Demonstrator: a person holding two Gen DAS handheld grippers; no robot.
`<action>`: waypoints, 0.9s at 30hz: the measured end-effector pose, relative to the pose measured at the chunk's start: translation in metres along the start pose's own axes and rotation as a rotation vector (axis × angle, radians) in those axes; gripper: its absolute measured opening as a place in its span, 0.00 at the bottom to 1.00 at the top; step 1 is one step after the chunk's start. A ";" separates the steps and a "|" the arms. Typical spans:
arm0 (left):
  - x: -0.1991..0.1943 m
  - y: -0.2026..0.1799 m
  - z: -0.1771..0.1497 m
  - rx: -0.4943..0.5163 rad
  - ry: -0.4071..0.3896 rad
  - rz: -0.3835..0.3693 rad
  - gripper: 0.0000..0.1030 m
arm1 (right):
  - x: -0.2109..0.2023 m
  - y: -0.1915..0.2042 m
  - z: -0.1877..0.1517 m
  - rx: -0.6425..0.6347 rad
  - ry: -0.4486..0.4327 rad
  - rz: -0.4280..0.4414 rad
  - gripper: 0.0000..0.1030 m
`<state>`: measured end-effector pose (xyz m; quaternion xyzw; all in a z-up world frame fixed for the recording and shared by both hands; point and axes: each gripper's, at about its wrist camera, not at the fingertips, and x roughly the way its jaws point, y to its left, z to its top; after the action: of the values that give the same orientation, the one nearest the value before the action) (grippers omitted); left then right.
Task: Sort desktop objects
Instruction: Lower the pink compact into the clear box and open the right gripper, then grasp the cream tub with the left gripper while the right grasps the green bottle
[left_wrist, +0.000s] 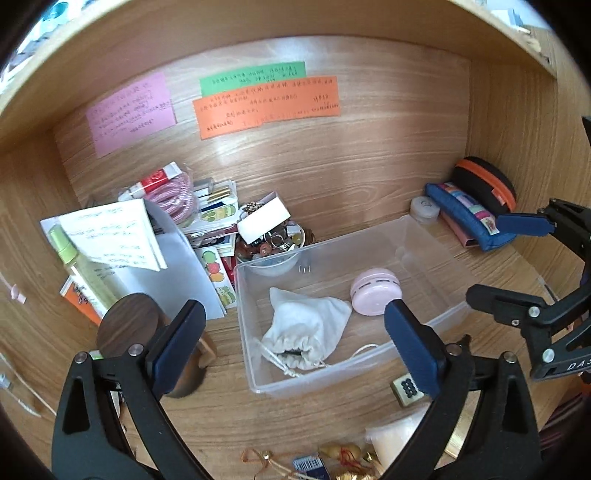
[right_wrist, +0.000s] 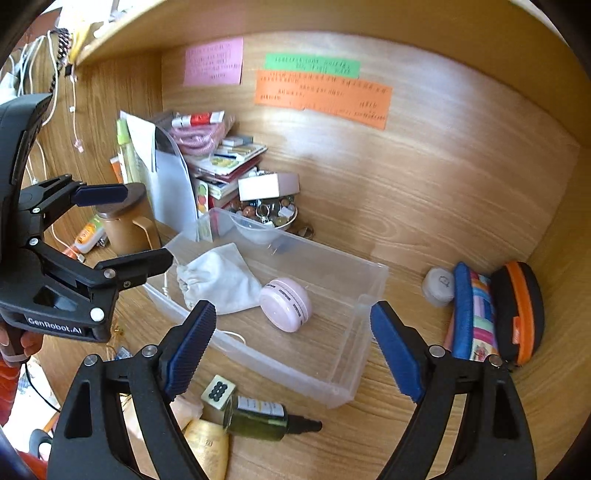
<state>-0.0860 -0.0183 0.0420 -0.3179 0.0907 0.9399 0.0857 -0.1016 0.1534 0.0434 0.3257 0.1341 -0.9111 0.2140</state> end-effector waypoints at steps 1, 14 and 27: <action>-0.005 0.001 -0.002 -0.006 -0.003 -0.001 0.96 | -0.008 0.001 -0.003 0.005 -0.014 -0.008 0.82; -0.037 0.014 -0.060 -0.096 0.030 -0.012 0.98 | -0.048 0.001 -0.054 0.105 -0.065 -0.019 0.83; -0.025 -0.003 -0.111 -0.132 0.134 -0.047 0.98 | -0.044 0.019 -0.108 0.159 -0.018 -0.007 0.83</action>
<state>-0.0015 -0.0429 -0.0301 -0.3872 0.0268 0.9181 0.0803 -0.0038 0.1919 -0.0115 0.3331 0.0604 -0.9225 0.1855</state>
